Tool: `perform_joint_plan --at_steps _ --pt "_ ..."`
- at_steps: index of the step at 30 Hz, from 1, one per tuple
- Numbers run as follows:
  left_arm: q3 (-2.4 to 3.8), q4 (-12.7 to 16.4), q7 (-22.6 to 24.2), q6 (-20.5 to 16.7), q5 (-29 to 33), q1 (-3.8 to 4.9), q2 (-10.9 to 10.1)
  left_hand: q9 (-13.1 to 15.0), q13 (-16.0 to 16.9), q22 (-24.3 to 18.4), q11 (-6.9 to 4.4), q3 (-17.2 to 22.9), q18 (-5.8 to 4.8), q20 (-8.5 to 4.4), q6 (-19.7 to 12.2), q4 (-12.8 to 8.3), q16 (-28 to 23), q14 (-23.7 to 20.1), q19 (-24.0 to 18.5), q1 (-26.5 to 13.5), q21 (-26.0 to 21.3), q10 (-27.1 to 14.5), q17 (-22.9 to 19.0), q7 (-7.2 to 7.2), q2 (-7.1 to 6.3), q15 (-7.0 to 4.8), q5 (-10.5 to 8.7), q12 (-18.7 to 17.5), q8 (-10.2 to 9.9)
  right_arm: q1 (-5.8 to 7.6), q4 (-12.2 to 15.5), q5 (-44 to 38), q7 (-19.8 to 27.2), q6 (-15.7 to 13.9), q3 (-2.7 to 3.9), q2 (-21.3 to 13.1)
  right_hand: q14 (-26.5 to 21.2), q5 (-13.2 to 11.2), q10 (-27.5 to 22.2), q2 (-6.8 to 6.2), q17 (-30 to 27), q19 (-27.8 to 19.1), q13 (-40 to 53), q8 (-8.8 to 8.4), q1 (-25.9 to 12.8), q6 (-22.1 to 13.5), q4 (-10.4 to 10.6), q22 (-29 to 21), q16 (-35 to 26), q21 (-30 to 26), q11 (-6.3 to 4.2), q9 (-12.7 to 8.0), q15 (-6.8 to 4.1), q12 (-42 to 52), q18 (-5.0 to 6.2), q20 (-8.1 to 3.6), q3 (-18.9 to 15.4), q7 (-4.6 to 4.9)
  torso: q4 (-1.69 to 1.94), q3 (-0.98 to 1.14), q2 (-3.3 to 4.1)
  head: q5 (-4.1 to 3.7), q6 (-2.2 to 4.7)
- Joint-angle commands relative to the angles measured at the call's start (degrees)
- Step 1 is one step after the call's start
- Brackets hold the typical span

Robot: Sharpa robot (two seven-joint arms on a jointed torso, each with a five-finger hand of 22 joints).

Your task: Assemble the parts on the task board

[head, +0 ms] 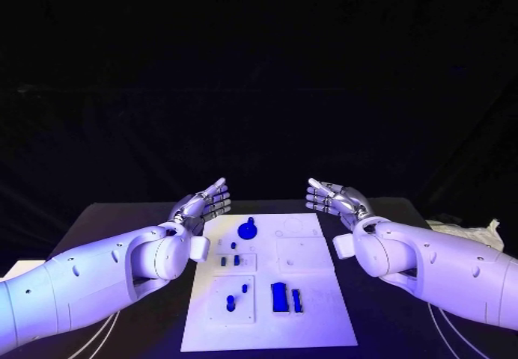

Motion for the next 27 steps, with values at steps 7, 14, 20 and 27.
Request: perform_joint_plan --at_steps 7,14,20,27 --pt "0.45 7.45 6.94 -18.11 -3.94 -1.68 -0.64 -0.58 -0.55 -7.92 -6.64 -5.84 -3.51 -4.8 -14.19 -0.58 -5.95 -14.63 -11.79 -23.36 -0.66 -14.64 -6.92 -7.14 0.55 -5.96 -0.63 -7.27 -6.97 -2.47 10.59 6.53 8.26 -15.28 1.33 -2.3 -19.96 -0.78 -18.4 -0.71 -4.11 -18.1 -0.69 -0.74 -24.08 -16.27 0.18 -2.01 -0.69 -7.68 -3.35 -6.29 -0.73 -2.6 -3.29 -6.72 -1.48 -6.64 1.93 0.78 -2.14 -0.6 1.0" --pt "0.58 9.95 8.61 -22.97 -4.9 -2.27 -0.87 -0.58 -0.55 -10.06 -6.64 -7.42 -7.55 -10.02 -18.03 -0.58 -5.95 -18.56 -14.98 -29.67 -0.66 -18.62 -6.92 -7.14 0.55 -5.96 -0.63 -7.27 -6.97 -2.91 12.43 7.39 9.25 -17.29 1.57 -2.73 -25.4 -0.78 -23.44 -0.71 -8.62 -23.1 -0.69 -0.74 -30.66 -20.68 0.18 -2.01 -0.69 -7.68 -3.35 -6.29 -0.73 -2.6 -7.59 -6.72 -1.48 -6.64 1.93 0.78 -2.14 -0.6 1.0" --pt "0.58 10.07 8.69 -23.2 -4.94 -2.3 -0.88 -0.58 -0.55 -11.53 -6.64 -12.23 -7.55 -10.02 -20.69 -0.58 -5.95 -21.31 -17.28 -34.05 -0.66 -21.38 -6.92 -7.14 0.55 -5.96 -0.63 -7.27 -6.97 -2.91 12.43 7.39 9.25 -17.29 1.57 -2.73 -29.12 -0.78 -26.88 -0.71 -8.62 -26.46 -0.69 -0.74 -35.15 -23.73 0.18 -2.01 -0.69 -7.68 -3.35 -6.29 -0.73 -2.6 -7.59 -6.72 -1.48 -6.64 1.93 0.78 -2.14 -0.6 1.0" --pt "0.58 10.07 8.69 -23.2 -4.94 -2.3 -0.88 -0.58 -0.55 -16.57 -6.64 -12.23 -7.55 -10.02 -22.84 -0.58 -5.95 -23.53 -18.93 -37.57 -0.66 -23.58 -6.92 -7.14 0.55 -5.96 -0.63 -7.27 -6.97 -2.91 12.43 7.39 9.25 -17.29 1.57 -2.73 -32.22 -0.78 -29.72 -0.71 -8.62 -29.25 -0.69 -0.74 -38.86 -26.25 0.18 -2.01 -0.69 -7.68 -3.35 -6.29 -0.73 -2.6 -7.59 -6.72 -1.48 -6.64 1.93 0.78 -2.14 -0.6 1.0"
